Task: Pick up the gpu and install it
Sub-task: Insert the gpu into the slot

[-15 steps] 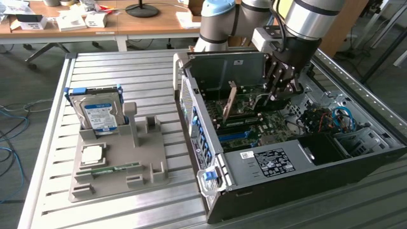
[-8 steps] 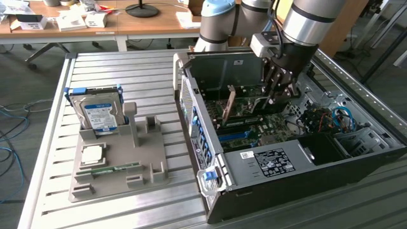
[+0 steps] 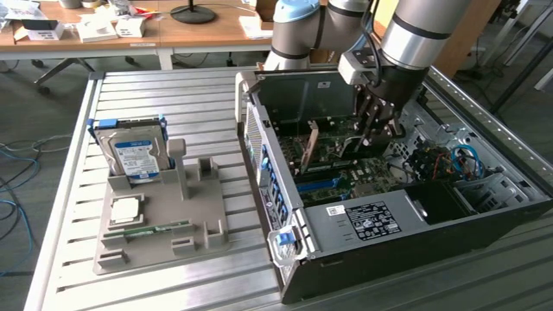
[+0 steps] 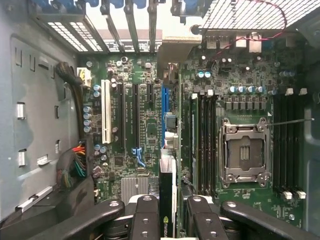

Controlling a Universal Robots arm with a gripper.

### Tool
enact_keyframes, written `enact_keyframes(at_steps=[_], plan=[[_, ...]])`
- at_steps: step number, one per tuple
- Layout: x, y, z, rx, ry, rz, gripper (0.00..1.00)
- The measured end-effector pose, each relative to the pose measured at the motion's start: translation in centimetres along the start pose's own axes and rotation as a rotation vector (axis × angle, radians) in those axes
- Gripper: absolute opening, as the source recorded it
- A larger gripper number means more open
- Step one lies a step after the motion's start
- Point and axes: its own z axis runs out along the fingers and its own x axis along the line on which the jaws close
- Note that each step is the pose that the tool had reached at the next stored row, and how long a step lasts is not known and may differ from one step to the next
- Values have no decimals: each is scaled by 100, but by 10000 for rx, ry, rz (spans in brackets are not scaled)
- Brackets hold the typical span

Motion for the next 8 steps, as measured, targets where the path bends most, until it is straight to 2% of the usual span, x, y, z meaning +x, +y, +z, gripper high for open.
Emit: enact_keyframes(at_steps=[8], plan=[[2, 18, 24, 0, 1, 0, 26]])
